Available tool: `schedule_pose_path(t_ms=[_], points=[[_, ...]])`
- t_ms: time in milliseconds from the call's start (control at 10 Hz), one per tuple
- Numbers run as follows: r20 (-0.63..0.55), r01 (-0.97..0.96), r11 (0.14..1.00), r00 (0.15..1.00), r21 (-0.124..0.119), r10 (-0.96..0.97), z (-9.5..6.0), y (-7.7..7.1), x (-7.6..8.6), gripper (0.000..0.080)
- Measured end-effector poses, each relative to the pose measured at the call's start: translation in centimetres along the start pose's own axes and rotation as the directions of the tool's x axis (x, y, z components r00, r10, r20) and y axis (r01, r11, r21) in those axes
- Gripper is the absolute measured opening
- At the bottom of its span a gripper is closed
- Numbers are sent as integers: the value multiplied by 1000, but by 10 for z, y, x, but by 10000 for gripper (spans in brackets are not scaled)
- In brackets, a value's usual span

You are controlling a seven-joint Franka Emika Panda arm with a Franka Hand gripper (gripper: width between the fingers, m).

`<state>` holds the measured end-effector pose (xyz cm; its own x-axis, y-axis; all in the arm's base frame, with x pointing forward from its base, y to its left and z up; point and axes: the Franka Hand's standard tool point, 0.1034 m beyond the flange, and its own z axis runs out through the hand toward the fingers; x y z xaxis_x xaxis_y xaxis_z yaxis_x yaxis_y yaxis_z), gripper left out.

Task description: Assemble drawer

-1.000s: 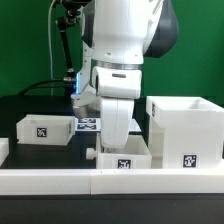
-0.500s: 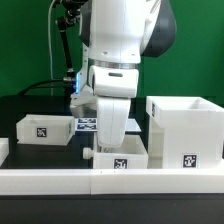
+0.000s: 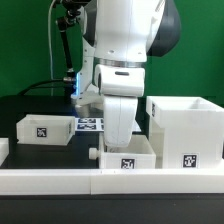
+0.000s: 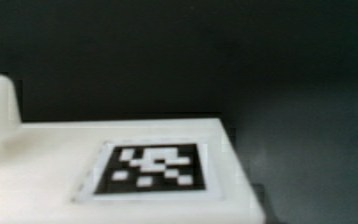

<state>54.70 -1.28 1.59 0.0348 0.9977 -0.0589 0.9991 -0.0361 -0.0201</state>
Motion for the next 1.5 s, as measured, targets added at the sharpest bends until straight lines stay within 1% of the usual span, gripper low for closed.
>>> schedule_pose_path(t_ms=[100, 300, 400, 900, 1300, 1500], points=[[0, -2, 1000, 1000, 1, 2, 0, 0, -1, 41], [-4, -3, 1000, 1000, -19, 3, 2, 0, 0, 41], [-3, -2, 1000, 1000, -10, 2, 3, -2, 1, 41], [-13, 19, 1000, 1000, -8, -19, 4, -4, 16, 41], [-18, 17, 1000, 1000, -9, -17, 3, -4, 26, 41], [-19, 12, 1000, 1000, -17, -13, 2, -3, 28, 41]])
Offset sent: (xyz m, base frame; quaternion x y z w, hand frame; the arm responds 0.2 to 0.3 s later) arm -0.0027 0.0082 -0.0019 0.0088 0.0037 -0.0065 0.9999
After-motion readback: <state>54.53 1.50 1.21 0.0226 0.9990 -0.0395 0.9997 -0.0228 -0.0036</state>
